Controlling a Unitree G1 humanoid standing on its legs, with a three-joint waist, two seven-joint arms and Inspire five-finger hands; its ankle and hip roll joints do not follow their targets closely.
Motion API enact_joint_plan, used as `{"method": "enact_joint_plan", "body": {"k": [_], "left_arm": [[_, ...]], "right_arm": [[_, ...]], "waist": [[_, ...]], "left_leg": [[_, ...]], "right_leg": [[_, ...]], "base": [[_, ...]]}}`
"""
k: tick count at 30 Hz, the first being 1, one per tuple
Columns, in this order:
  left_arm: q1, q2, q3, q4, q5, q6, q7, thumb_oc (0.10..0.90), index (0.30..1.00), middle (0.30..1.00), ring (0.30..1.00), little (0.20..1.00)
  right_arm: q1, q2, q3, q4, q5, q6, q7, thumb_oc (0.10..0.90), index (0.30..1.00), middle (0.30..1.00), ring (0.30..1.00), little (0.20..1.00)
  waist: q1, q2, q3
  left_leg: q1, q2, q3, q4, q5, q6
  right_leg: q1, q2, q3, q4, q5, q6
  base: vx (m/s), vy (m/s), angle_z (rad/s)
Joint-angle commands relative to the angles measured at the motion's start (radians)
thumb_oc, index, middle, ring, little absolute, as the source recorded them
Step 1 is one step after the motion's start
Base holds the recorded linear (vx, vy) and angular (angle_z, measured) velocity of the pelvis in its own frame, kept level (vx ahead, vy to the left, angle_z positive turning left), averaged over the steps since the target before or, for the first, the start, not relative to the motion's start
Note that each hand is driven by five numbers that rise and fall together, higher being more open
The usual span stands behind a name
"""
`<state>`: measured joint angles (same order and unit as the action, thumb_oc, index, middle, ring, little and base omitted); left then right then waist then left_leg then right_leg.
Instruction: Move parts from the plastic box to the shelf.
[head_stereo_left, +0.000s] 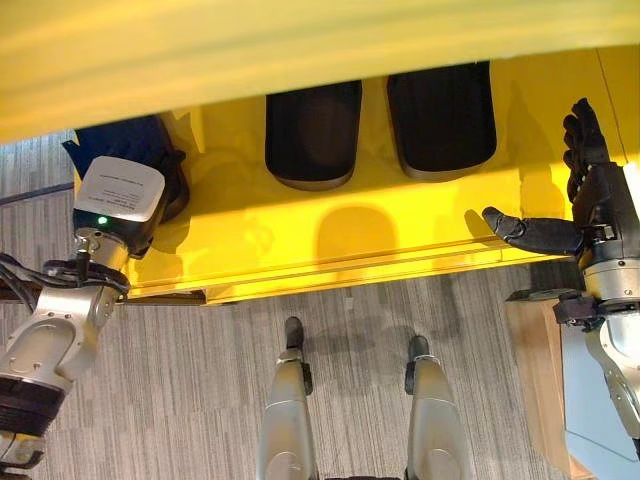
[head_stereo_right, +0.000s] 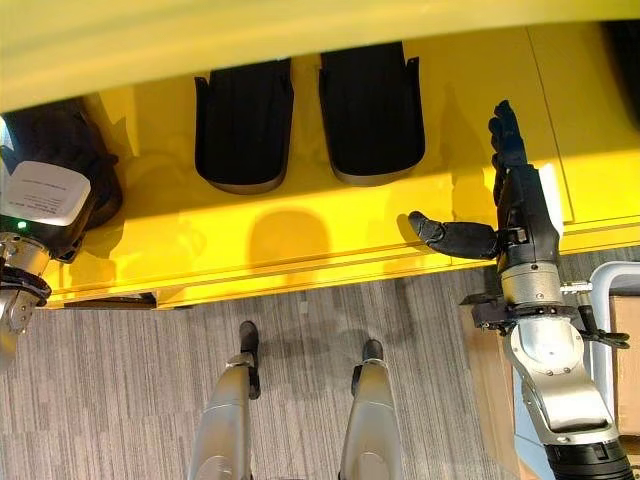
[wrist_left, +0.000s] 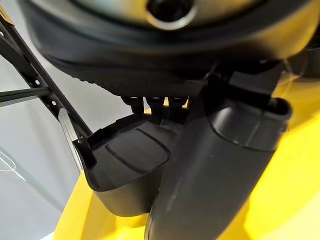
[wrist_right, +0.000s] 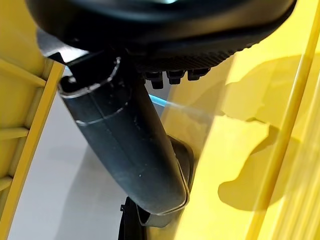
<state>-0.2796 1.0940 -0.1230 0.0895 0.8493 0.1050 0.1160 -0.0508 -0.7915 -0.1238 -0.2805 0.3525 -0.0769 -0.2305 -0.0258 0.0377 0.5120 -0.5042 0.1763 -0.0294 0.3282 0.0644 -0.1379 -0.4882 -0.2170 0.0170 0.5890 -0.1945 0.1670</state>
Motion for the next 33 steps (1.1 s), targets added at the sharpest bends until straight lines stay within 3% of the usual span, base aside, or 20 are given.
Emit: {"method": "enact_joint_plan", "body": {"k": [1,12,33], "left_arm": [[-0.139,0.034,-0.035,-0.057,0.010,-0.044,0.053,0.900,1.000,1.000,1.000,1.000],[-0.156,0.040,-0.054,-0.043,0.033,-0.047,0.058,0.900,1.000,1.000,1.000,1.000],[-0.273,0.118,-0.181,-0.069,0.051,-0.190,0.032,0.900,1.000,1.000,1.000,1.000]], "right_arm": [[-0.121,-0.006,-0.010,-0.044,-0.020,-0.109,-0.023,0.900,1.000,1.000,1.000,1.000],[-0.127,-0.008,-0.002,-0.037,-0.020,-0.112,-0.022,0.900,1.000,1.000,1.000,1.000],[-0.141,-0.039,0.014,-0.027,0.015,-0.120,-0.022,0.900,1.000,1.000,1.000,1.000]], "waist": [[-0.059,-0.032,-0.074],[-0.062,-0.032,-0.073],[-0.082,-0.033,-0.071]], "left_leg": [[0.045,-0.014,0.116,0.076,-0.143,0.059],[0.040,-0.011,0.116,0.078,-0.137,0.060],[0.044,-0.006,0.127,0.087,-0.149,0.057]], "right_leg": [[0.028,0.043,-0.091,0.002,-0.020,-0.089],[0.025,0.047,-0.086,0.000,-0.014,-0.091],[0.030,0.047,-0.075,-0.004,-0.014,-0.085]], "base": [[0.00,0.000,0.00],[0.00,0.000,0.00],[0.00,0.000,0.00]]}}
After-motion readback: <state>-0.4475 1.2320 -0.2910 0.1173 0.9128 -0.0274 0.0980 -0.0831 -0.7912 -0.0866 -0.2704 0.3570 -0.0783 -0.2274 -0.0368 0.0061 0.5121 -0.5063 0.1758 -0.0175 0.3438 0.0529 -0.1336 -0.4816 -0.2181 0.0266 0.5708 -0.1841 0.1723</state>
